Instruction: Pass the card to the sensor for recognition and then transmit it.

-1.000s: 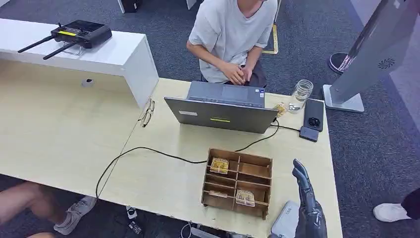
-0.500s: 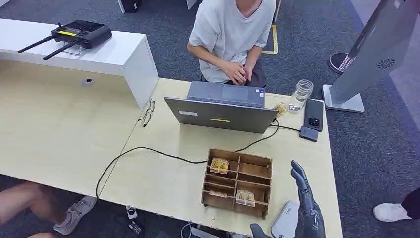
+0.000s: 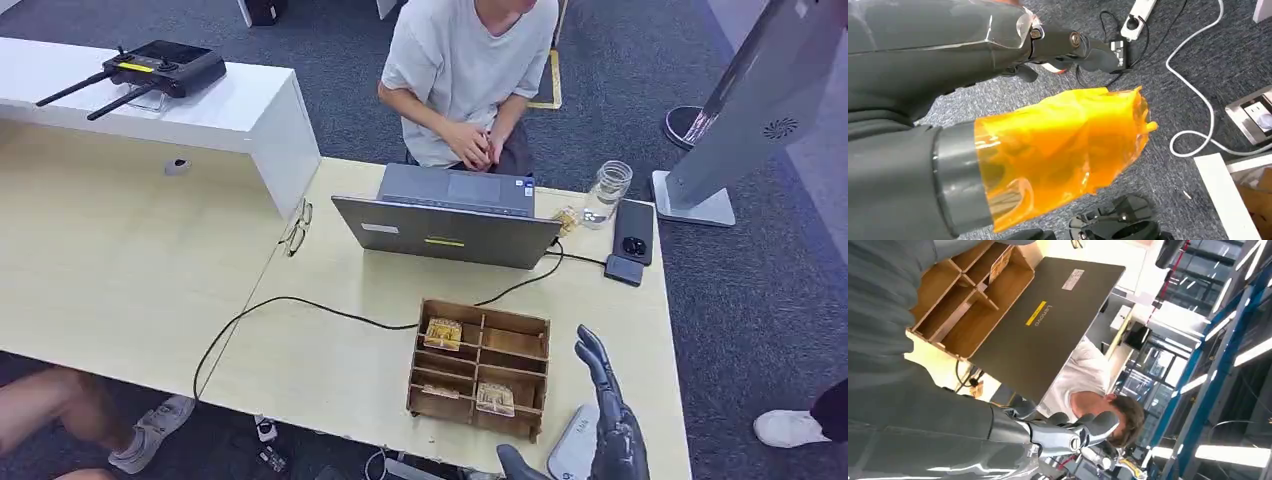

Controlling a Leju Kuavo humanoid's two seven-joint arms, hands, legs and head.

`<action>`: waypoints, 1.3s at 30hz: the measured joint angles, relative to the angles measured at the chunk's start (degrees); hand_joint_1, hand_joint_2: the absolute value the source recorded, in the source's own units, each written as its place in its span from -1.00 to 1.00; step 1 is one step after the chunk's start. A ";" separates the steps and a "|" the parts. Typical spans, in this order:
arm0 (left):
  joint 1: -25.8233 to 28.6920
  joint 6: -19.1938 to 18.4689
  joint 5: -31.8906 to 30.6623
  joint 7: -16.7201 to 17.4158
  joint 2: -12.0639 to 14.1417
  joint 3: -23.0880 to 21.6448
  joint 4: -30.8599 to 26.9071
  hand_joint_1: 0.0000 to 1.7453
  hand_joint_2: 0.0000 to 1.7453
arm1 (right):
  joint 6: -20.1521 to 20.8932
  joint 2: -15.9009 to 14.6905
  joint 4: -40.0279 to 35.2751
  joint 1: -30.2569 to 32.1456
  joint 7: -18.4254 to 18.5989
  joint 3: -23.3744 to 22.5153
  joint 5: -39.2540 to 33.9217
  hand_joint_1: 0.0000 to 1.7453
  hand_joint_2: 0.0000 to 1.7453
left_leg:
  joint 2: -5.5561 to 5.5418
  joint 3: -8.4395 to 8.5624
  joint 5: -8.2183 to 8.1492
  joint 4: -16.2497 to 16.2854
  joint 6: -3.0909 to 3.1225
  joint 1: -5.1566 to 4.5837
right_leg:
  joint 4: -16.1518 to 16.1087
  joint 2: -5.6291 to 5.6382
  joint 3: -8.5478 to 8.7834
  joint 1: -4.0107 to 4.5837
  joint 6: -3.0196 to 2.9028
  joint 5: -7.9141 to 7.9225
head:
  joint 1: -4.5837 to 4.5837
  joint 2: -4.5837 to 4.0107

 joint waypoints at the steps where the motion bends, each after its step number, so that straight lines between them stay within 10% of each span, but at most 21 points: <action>1: 0.00 0.00 -0.02 0.00 0.00 0.00 0.00 -1.00 -1.00 | 0.02 0.00 0.13 -0.04 0.00 0.02 0.09 -1.00 1.00 | 0.00 0.00 0.00 0.00 0.00 0.00 | 0.00 0.00 0.00 0.00 0.00 0.00 | 0.00 0.00; 39: -1.34 -0.87 -1.75 2.97 -0.26 0.02 0.00 -1.00 -1.00 | 3.04 -0.06 7.13 -4.46 11.83 2.45 17.25 -1.00 1.00 | 0.00 0.00 0.00 0.00 0.00 0.00 | 0.00 0.00 0.00 0.00 0.00 0.00 | 0.00 0.00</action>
